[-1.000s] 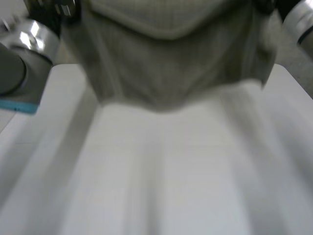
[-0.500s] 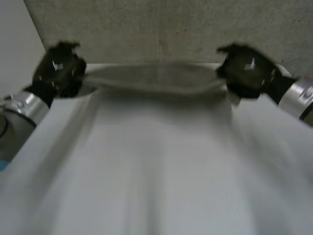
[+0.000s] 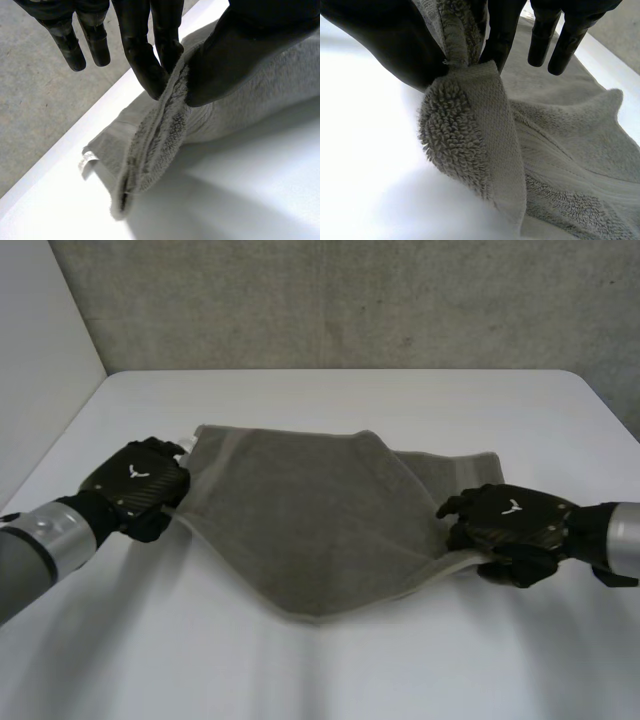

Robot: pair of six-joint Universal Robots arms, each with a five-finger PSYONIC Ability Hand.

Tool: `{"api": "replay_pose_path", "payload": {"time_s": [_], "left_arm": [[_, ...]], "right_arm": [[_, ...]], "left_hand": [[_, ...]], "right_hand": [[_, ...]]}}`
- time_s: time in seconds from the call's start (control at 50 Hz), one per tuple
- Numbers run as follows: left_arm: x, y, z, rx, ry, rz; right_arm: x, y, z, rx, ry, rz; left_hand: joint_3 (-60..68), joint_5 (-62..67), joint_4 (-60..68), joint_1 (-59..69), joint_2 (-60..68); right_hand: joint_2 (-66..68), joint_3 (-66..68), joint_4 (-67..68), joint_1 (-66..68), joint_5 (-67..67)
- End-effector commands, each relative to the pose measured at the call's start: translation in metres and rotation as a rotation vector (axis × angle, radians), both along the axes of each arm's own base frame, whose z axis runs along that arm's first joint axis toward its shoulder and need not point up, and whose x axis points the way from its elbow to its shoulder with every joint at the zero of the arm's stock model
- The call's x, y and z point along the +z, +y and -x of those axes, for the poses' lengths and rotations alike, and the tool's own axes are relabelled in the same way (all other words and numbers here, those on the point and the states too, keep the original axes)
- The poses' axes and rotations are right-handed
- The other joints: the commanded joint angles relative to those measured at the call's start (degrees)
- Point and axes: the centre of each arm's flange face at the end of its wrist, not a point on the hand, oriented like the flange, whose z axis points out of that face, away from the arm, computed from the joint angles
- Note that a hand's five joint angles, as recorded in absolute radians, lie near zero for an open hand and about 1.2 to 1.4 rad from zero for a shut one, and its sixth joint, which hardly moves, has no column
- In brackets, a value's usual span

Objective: Fold the towel.

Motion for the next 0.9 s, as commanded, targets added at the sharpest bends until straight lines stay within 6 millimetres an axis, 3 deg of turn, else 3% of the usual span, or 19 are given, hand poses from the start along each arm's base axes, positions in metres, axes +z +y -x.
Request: {"api": "replay_pose_path", "payload": {"time_s": [0.02,0.2,0.26,0.3,0.32,0.36,0.38,0.44,0.52,0.58,0.62,0.72,0.76,0.9], "left_arm": [[0.021,0.023,-0.015,0.040,-0.029,-0.036],[0.030,0.034,-0.026,0.034,-0.120,-0.070],[0.042,0.024,-0.025,0.031,-0.113,-0.028],[0.054,0.006,-0.022,0.027,-0.102,0.028],[0.055,0.006,-0.022,0.027,-0.102,0.028],[0.057,-0.019,-0.016,0.031,-0.049,0.055],[0.057,-0.019,-0.016,0.031,-0.049,0.055],[0.059,-0.041,0.002,0.016,0.021,0.099],[0.045,-0.071,0.028,0.009,0.068,0.160],[0.038,-0.078,0.037,0.012,0.066,0.181],[0.019,-0.091,0.049,0.028,0.061,0.196],[0.001,-0.100,0.062,0.026,0.060,0.209],[-0.020,-0.103,0.070,0.015,0.058,0.202],[-0.040,-0.108,0.071,0.020,0.053,0.203]], "right_arm": [[0.026,0.014,0.020,-0.057,0.021,-0.054],[0.044,0.012,0.040,0.013,0.076,0.071],[0.046,0.004,0.040,0.011,0.062,0.101],[0.039,-0.017,0.038,-0.015,0.029,0.104],[0.039,-0.017,0.038,-0.015,0.029,0.104],[0.033,-0.037,0.027,-0.038,0.003,0.127],[0.033,-0.037,0.027,-0.038,0.003,0.127],[0.030,-0.056,0.019,-0.095,-0.001,0.160],[0.017,-0.079,0.004,-0.176,0.028,0.223],[0.012,-0.083,-0.003,-0.189,0.034,0.244],[0.002,-0.092,-0.012,-0.221,0.032,0.283],[-0.016,-0.105,-0.020,-0.271,0.015,0.325],[-0.025,-0.110,-0.025,-0.285,0.005,0.347],[-0.042,-0.116,-0.029,-0.284,0.003,0.361]], "left_hand": [[-2.4,3.1,-2.9,4.9,2.5],[-2.4,3.1,-2.9,4.9,2.5],[-2.4,3.1,-2.9,4.9,2.5],[-2.4,3.1,-2.9,4.9,2.5],[-2.4,3.1,-2.9,4.9,2.5],[-2.4,3.1,-2.9,4.9,2.5],[-2.4,3.1,-2.9,4.9,2.5],[-2.4,3.1,-2.9,4.9,2.5],[-2.4,3.1,-2.9,4.9,2.5],[-2.4,3.1,-2.9,4.9,2.5],[-2.4,3.1,-2.9,4.9,2.5],[-2.4,3.1,-2.9,4.9,2.5],[-2.4,3.1,-2.9,4.9,2.5],[-2.4,3.1,-2.9,4.9,2.5]], "right_hand": [[3.1,-1.9,-3.3,7.9,4.2],[3.1,-1.9,-3.3,7.9,4.2],[3.1,-1.9,-3.3,7.9,4.2],[3.1,-1.9,-3.3,7.9,4.2],[3.1,-1.9,-3.3,7.9,4.2],[3.1,-1.9,-3.3,7.9,4.2],[3.1,-1.9,-3.3,7.9,4.2],[3.1,-1.9,-3.3,7.9,4.2],[3.1,-1.9,-3.3,7.9,4.2],[3.1,-1.9,-3.3,7.9,4.2],[3.1,-1.9,-3.3,7.9,4.2],[3.1,-1.9,-3.3,7.9,4.2],[3.1,-1.9,-3.3,7.9,4.2],[0.8,-1.9,-3.3,5.7,1.9]]}}
